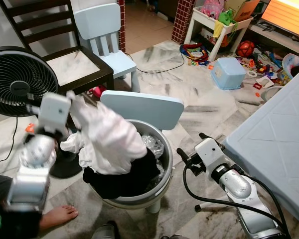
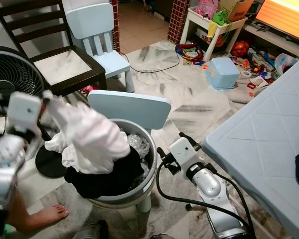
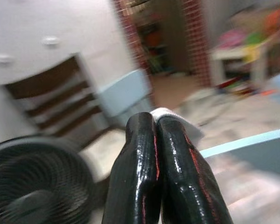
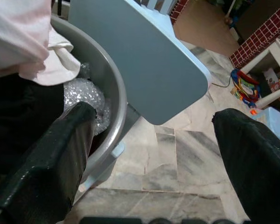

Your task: Hang hanger

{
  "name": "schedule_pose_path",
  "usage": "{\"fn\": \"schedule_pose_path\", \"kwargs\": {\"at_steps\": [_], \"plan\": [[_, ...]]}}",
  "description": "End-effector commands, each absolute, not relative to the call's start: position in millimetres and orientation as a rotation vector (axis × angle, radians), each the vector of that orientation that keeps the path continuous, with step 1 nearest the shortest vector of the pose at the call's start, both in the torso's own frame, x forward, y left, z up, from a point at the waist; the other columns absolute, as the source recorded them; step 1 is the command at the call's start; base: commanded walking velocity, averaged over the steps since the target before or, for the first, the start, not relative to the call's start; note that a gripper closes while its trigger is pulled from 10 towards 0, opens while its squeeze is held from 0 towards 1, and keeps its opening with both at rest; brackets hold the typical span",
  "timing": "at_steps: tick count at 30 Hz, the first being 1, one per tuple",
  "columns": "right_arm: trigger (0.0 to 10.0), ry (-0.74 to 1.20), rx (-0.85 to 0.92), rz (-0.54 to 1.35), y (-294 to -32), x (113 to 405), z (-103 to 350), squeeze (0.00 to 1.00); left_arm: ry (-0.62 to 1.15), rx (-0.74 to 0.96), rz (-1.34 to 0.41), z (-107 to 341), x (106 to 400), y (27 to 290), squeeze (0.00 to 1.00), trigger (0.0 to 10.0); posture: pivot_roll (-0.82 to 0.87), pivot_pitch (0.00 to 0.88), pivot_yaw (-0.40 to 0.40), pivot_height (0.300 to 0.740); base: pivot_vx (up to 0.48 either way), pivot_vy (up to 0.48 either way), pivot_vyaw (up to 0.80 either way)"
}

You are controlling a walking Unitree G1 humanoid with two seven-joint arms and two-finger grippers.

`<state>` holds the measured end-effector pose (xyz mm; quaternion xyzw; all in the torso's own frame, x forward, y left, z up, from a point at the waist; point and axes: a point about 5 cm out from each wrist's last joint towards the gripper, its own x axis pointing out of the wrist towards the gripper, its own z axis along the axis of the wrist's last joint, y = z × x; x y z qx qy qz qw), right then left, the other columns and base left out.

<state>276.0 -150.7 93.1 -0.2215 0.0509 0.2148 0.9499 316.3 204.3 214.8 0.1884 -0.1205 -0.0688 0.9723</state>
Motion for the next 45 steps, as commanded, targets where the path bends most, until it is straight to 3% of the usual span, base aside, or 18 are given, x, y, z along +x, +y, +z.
{"fn": "schedule_pose_path", "kwargs": {"at_steps": [1, 6, 10, 11, 14, 16, 19, 25, 29, 36, 39, 40, 45], "plan": [[10.0, 0.103, -0.463, 0.429, -153.4, 275.6, 92.4, 0.00, -0.271, 0.360, -0.221, 221.8, 318.5, 198.2, 0.00, 0.0, 0.03, 0.111, -0.063, 0.740, 0.000, 0.000, 0.00], [10.0, 0.105, -0.460, 0.431, -151.8, 274.8, 90.2, 0.00, -0.412, 0.336, -0.283, 253.0, 322.0, 186.4, 0.00, 0.0, 0.03, 0.108, -0.065, 0.740, 0.000, 0.000, 0.00], [10.0, 0.100, -0.460, 0.432, -149.8, 277.2, 91.2, 0.00, -0.408, 0.253, -0.484, 255.6, 318.8, 162.7, 0.00, 0.0, 0.04, 0.108, -0.064, 0.740, 0.000, 0.000, 0.00], [10.0, 0.098, -0.459, 0.432, -149.3, 277.7, 91.3, 0.00, -0.366, 0.242, -0.591, 246.8, 313.6, 150.9, 0.00, 0.0, 0.04, 0.108, -0.063, 0.740, 0.000, 0.000, 0.00], [10.0, 0.097, -0.459, 0.431, -149.0, 277.7, 91.5, 0.00, -0.244, 0.276, -0.688, 219.9, 306.8, 140.2, 0.00, 0.0, 0.04, 0.113, -0.060, 0.740, 0.000, 0.000, 0.00], [10.0, 0.097, -0.458, 0.430, -149.3, 277.0, 91.2, 0.00, -0.135, 0.323, -0.616, 191.3, 307.1, 142.0, 0.00, 0.0, 0.03, 0.117, -0.062, 0.740, 0.000, 0.000, 0.00], [10.0, 0.101, -0.459, 0.430, -150.1, 274.6, 89.9, 0.00, -0.016, 0.249, -0.543, 165.4, 303.4, 138.9, 0.00, 0.0, 0.03, 0.123, -0.064, 0.740, 0.000, 0.000, 0.00], [10.0, 0.104, -0.461, 0.436, -149.8, 273.5, 89.5, 0.00, 0.256, 0.174, -0.605, 117.1, 276.4, 119.3, 0.00, 0.0, 0.03, 0.126, -0.071, 0.740, 0.000, 0.000, 0.00], [10.0, 0.103, -0.463, 0.439, -150.2, 274.9, 90.3, 0.00, 0.250, 0.212, -0.523, 113.5, 278.6, 134.5, 0.00, 0.0, 0.03, 0.130, -0.074, 0.740, 0.000, 0.000, 0.00], [10.0, 0.106, -0.463, 0.450, -147.0, 272.4, 88.4, 0.00, 0.190, 0.324, -0.088, 126.1, 304.4, 205.9, 0.00, 0.0, 0.03, 0.133, -0.075, 0.740, 0.000, 0.000, 0.00], [10.0, 0.107, -0.463, 0.451, -147.0, 271.4, 88.5, 0.00, 0.203, 0.311, -0.020, 126.4, 305.9, 218.1, 0.00, 0.0, 0.02, 0.135, -0.075, 0.740, 0.000, 0.000, 0.00], [10.0, 0.108, -0.463, 0.450, -148.0, 270.9, 88.3, 0.00, 0.223, 0.302, -0.021, 124.9, 306.2, 218.7, 0.00, 9.6, 0.02, 0.136, -0.073, 0.740, 0.000, 0.000, 0.00], [10.0, 0.112, -0.467, 0.442, -151.3, 270.8, 88.4, 0.00, 0.119, 0.233, 0.043, 139.3, 307.2, 203.7, 0.00, 10.0, 0.02, 0.138, -0.073, 0.740, 0.000, 0.000, 0.00]]}}
